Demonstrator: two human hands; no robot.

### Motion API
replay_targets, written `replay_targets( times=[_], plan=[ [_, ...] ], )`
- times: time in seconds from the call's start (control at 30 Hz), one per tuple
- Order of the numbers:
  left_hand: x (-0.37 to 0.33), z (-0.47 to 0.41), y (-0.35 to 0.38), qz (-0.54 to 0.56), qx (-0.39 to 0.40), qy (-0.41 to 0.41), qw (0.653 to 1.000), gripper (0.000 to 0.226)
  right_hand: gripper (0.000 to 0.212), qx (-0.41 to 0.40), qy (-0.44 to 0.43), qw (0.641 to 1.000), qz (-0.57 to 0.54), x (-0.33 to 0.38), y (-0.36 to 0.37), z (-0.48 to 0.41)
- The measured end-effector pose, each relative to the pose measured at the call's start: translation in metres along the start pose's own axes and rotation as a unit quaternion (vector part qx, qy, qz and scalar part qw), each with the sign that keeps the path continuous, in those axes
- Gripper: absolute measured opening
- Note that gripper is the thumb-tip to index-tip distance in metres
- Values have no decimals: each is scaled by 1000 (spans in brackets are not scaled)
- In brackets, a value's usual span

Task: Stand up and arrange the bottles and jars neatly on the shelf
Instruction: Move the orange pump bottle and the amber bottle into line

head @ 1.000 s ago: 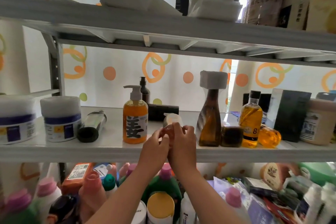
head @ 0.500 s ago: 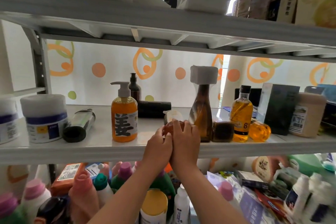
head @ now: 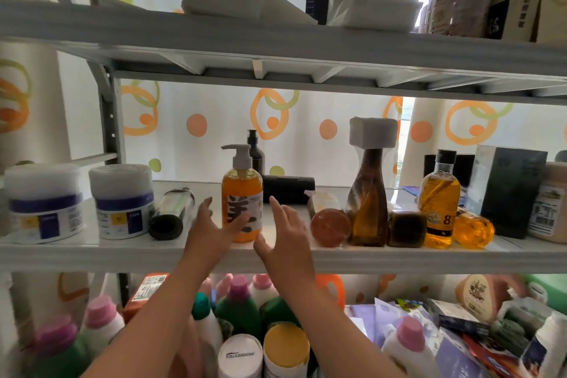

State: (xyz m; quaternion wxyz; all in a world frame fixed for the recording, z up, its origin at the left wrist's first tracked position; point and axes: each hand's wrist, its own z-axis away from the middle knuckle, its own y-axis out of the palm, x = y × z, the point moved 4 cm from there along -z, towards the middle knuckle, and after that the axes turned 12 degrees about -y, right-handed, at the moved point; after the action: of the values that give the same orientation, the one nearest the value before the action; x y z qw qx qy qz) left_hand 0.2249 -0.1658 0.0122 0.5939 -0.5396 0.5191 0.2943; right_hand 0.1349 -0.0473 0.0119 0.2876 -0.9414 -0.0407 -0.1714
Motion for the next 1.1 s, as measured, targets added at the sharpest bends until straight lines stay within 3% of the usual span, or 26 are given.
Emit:
replay_targets(
  times=[0.07, 0.17, 0.4, 0.57, 0.8, 0.9, 1.0, 1.1],
  plan=[
    [1, -6, 3, -32, 72, 21, 997, 82, 70, 16, 4, 999, -43, 7, 9, -6],
    [-1, -11, 1, -51, 79, 43, 995, 75, 67, 40, 23, 996, -77, 12, 15, -10],
    [-10, -4, 21, -64, 119, 94, 986, 69, 53, 9, 64, 998, 8, 9, 4, -8],
    [-19, 8, 42, -91, 116, 120, 982, 63, 43, -22, 61, 997, 35, 1, -15, -4],
    [-27, 21, 56, -116, 112, 137, 977, 64, 52, -34, 74, 996, 25, -8, -23, 0],
    [-29, 23, 55, -120, 128, 147, 974, 63, 45, -52, 69, 996, 16, -10, -26, 1],
    [-29, 17, 51, -102, 151, 138, 974, 55, 44, -76, 61, 995, 21, -13, -34, -5],
    [-29, 7, 43, -93, 122, 130, 980, 42, 38, -90, 34, 994, 49, -15, -47, -23]
  ],
)
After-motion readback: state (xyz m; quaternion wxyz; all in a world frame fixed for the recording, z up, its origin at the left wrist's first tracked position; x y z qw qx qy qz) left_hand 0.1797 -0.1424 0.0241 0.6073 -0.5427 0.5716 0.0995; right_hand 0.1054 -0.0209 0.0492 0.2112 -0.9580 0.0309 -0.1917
